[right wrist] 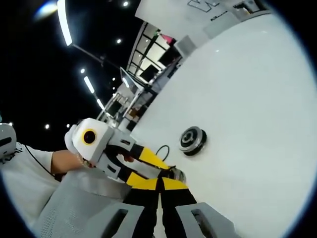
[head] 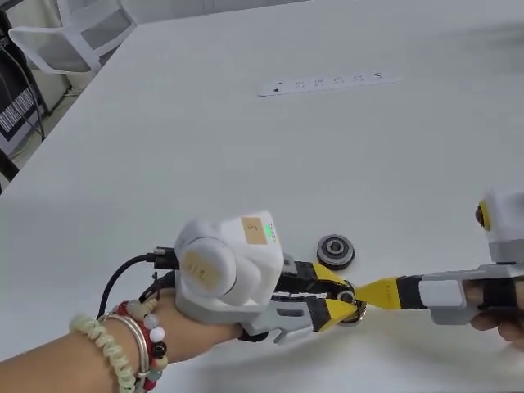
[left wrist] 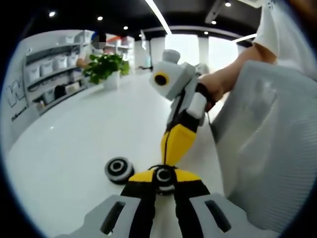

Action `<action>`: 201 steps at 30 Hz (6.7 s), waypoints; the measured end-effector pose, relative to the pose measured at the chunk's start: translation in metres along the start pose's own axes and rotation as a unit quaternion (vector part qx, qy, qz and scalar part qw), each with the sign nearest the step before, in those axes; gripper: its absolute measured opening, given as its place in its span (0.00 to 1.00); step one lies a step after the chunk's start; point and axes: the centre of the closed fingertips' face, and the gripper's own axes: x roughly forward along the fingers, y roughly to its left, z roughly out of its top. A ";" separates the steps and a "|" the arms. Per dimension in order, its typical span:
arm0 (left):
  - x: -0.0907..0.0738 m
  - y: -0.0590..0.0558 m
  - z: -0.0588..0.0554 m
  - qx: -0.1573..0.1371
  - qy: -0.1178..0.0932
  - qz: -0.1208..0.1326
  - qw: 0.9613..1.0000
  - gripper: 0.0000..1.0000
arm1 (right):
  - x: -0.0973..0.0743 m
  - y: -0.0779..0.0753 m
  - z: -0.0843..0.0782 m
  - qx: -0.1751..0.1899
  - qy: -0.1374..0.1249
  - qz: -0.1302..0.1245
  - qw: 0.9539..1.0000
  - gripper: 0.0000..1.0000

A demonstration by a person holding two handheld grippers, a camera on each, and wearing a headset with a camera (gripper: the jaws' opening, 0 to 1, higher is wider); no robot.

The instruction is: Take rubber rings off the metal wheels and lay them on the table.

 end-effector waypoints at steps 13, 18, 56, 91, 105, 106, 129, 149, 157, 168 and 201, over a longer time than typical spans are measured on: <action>0.000 -0.001 0.000 0.026 0.049 -0.003 0.998 0.14 | -0.006 -0.008 0.000 0.018 -0.012 -0.018 1.000 0.00; -0.007 -0.001 0.004 0.054 0.060 -0.008 0.997 0.20 | -0.009 -0.005 -0.001 0.018 -0.015 -0.017 1.000 0.00; -0.104 0.010 0.075 0.040 -0.021 0.054 0.997 0.62 | -0.065 0.048 0.048 -0.005 -0.097 -0.030 0.995 0.00; -0.206 0.008 -0.016 -0.110 -0.007 0.213 0.971 0.75 | 0.000 0.126 0.116 -0.163 -0.058 0.039 0.984 0.00; -0.207 0.005 -0.026 -0.126 -0.001 0.220 0.967 0.76 | 0.051 0.112 0.117 -0.154 -0.022 0.031 0.987 0.00; -0.206 0.005 -0.027 -0.127 -0.002 0.219 0.967 0.76 | 0.055 0.111 0.116 -0.152 -0.020 0.031 0.988 0.00; -0.197 0.000 -0.032 -0.139 -0.006 0.205 0.969 0.81 | 0.079 0.057 0.065 -0.082 0.034 -0.010 0.996 0.00; -0.194 -0.001 -0.039 -0.143 0.011 0.203 0.969 0.87 | 0.085 0.036 0.024 -0.087 0.112 -0.034 0.989 0.00; -0.195 0.000 -0.040 -0.151 0.010 0.207 0.967 0.86 | 0.084 0.027 0.016 -0.092 0.132 -0.050 0.986 0.00; -0.195 -0.001 -0.040 -0.172 0.000 0.203 0.964 0.86 | 0.084 0.012 0.002 -0.104 0.168 -0.070 0.978 0.00; -0.193 -0.002 -0.044 -0.182 0.010 0.197 0.963 0.86 | 0.067 0.006 0.033 -0.150 0.132 -0.102 0.974 0.05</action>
